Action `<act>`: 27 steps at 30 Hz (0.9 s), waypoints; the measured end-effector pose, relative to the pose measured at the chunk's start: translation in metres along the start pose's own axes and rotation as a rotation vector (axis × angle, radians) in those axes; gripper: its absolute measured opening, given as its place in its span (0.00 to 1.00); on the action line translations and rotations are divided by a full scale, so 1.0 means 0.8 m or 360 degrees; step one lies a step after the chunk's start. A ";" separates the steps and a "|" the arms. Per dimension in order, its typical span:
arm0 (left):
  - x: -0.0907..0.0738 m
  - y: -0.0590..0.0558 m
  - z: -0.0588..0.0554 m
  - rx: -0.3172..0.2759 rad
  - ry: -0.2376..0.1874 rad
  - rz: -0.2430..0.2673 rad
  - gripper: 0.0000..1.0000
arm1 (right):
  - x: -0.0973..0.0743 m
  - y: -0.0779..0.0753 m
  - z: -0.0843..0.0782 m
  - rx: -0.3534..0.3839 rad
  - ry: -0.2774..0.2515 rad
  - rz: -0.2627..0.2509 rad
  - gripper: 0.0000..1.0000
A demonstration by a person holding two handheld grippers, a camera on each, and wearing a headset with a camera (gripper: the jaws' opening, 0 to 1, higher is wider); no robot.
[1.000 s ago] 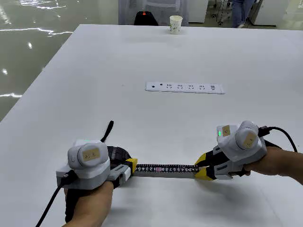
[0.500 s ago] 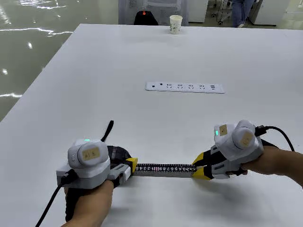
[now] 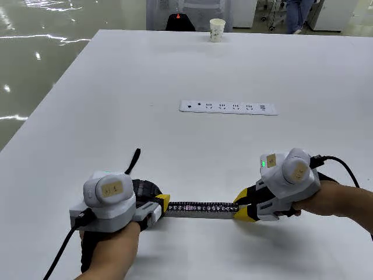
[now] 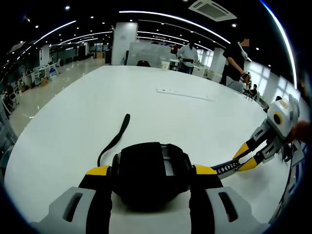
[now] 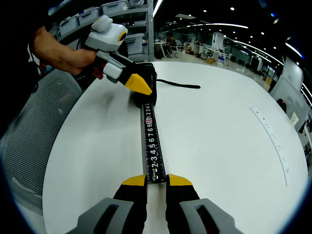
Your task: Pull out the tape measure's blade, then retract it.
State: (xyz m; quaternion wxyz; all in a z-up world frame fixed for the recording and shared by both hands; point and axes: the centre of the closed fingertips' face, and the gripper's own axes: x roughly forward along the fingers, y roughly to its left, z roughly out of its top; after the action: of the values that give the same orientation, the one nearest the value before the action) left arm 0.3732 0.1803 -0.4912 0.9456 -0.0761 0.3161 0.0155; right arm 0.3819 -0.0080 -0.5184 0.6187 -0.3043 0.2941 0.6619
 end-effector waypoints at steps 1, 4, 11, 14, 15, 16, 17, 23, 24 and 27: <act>0.000 0.000 0.000 -0.0001 0.0000 -0.0001 0.59 | 0.000 0.000 0.000 0.0000 0.0000 0.0001 0.10; 0.000 0.000 0.000 -0.0001 0.0000 -0.0002 0.59 | 0.001 0.000 0.001 0.0000 -0.0001 0.0000 0.10; 0.001 0.000 0.000 0.0000 0.0002 -0.0002 0.59 | 0.005 0.001 0.004 -0.0004 -0.0007 0.0005 0.10; 0.000 0.000 0.000 0.0000 0.0003 -0.0002 0.59 | 0.006 0.001 0.005 -0.0004 -0.0009 0.0006 0.10; 0.000 0.000 0.000 0.0001 0.0003 -0.0002 0.59 | 0.006 0.001 0.005 -0.0005 -0.0010 0.0006 0.10; 0.000 0.000 0.000 0.0001 0.0004 -0.0002 0.59 | 0.007 0.001 0.005 -0.0005 -0.0010 0.0006 0.10; 0.000 0.000 0.000 0.0002 0.0004 -0.0002 0.59 | 0.007 0.001 0.005 -0.0004 -0.0010 0.0006 0.10; 0.000 0.000 0.001 0.0003 0.0004 -0.0002 0.59 | 0.009 0.001 0.008 -0.0006 -0.0014 0.0004 0.10; 0.000 0.000 0.001 0.0004 0.0005 -0.0002 0.59 | 0.009 0.001 0.008 -0.0006 -0.0015 0.0006 0.10; 0.000 0.000 0.001 0.0004 0.0005 -0.0003 0.59 | 0.010 0.001 0.010 -0.0006 -0.0020 0.0007 0.10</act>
State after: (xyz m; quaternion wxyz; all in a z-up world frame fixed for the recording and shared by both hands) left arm 0.3735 0.1805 -0.4903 0.9452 -0.0751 0.3175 0.0142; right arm 0.3803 0.0035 -0.5194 0.6185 -0.3007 0.2898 0.6656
